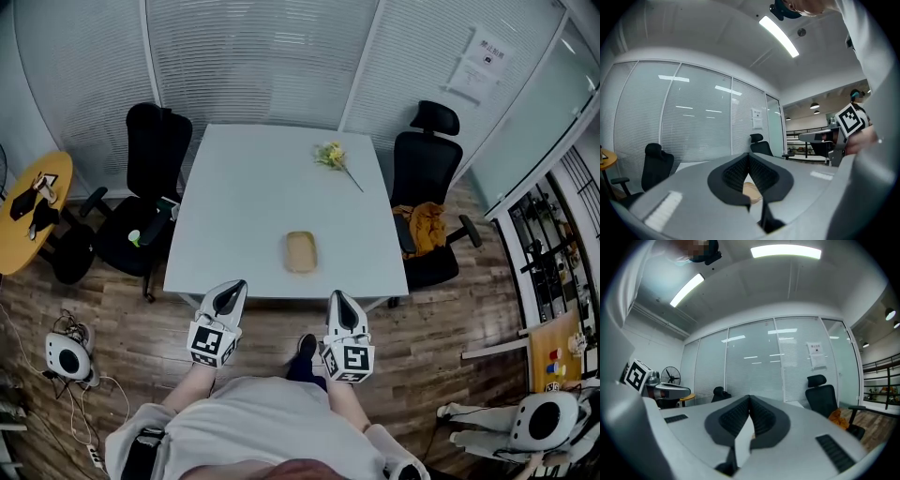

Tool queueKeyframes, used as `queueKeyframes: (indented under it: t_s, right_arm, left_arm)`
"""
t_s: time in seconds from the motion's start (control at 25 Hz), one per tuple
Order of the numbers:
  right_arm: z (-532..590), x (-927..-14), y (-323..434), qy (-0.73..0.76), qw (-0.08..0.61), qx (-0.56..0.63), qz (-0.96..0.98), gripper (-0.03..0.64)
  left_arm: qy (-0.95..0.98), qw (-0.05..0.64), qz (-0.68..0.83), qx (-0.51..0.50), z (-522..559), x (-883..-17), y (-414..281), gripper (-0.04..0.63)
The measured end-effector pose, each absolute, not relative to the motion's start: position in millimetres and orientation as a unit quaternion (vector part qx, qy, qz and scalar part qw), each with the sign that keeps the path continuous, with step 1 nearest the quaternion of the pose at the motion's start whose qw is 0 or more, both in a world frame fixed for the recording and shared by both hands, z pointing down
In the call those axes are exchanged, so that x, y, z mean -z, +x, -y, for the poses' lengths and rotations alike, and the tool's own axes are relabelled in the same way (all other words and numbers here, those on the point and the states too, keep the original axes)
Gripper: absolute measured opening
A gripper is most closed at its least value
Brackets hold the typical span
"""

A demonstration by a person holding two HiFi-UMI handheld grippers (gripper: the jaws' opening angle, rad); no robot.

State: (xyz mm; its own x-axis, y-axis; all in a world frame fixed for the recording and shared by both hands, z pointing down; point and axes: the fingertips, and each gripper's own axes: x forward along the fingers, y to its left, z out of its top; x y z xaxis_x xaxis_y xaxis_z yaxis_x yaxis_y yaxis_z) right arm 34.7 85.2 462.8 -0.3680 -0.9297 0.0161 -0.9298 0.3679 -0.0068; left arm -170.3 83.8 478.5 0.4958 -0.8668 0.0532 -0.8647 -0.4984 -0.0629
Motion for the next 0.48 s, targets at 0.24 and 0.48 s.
queueKeyframes:
  t_s: [0.24, 0.48]
  right_arm:
    - [-7, -470, 72, 0.539, 0.001, -0.015, 0.842, 0.006]
    - [70, -465, 102, 0.493, 0.001, -0.023, 0.869, 0.006]
  left_arm:
    - [-0.850, 0.017, -0.525, 0.045, -8, -477, -137, 0.009]
    - [-0.834, 0.036, -0.548, 0.045, 64, -458, -98, 0.009]
